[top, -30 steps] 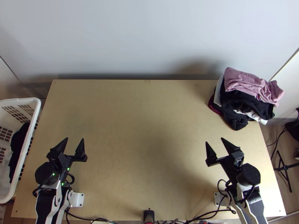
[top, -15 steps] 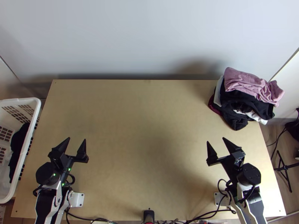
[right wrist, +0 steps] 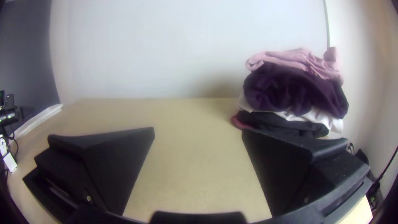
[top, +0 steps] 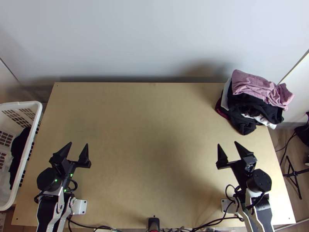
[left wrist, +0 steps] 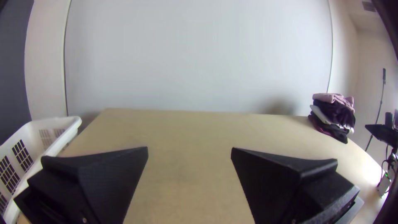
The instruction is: Fold the t-shirt
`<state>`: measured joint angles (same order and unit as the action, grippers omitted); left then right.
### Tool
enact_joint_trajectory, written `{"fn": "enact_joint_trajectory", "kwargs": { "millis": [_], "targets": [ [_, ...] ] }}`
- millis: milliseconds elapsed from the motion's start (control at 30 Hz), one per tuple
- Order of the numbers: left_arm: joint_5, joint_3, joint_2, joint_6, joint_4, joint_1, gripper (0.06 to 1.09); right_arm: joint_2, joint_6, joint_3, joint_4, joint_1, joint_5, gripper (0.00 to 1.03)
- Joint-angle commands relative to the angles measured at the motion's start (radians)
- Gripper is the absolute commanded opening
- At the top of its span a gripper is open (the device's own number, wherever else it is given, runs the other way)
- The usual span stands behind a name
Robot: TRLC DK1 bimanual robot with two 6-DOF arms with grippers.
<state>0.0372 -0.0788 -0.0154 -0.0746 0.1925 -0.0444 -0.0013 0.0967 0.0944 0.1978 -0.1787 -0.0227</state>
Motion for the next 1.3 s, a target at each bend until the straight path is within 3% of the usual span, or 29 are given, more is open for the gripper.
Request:
{"fn": "enact_joint_trajectory", "kwargs": {
  "millis": [0,400,833,967,1267],
  "targets": [
    [0.000,-0.003,-0.020,0.001,-0.007,0.029,1.03,0.000,0.012,0.001,-0.009,0.044,0.000,0.98],
    [0.001,-0.131,-0.152,-0.050,-0.008,0.043,1.03,0.083,-0.052,0.091,-0.141,0.031,0.003,0.95],
    [0.001,-0.400,-0.396,-0.120,0.071,0.055,1.03,0.491,-0.066,0.521,-0.113,0.007,0.013,0.97],
    [0.003,-0.489,-0.474,-0.143,0.101,0.063,0.99,0.586,-0.086,0.674,-0.075,0.010,0.029,0.97],
    [0.001,-0.811,-0.776,-0.165,0.110,0.075,0.99,0.883,-0.120,0.924,-0.047,0.024,0.043,0.97]
  ]
}}
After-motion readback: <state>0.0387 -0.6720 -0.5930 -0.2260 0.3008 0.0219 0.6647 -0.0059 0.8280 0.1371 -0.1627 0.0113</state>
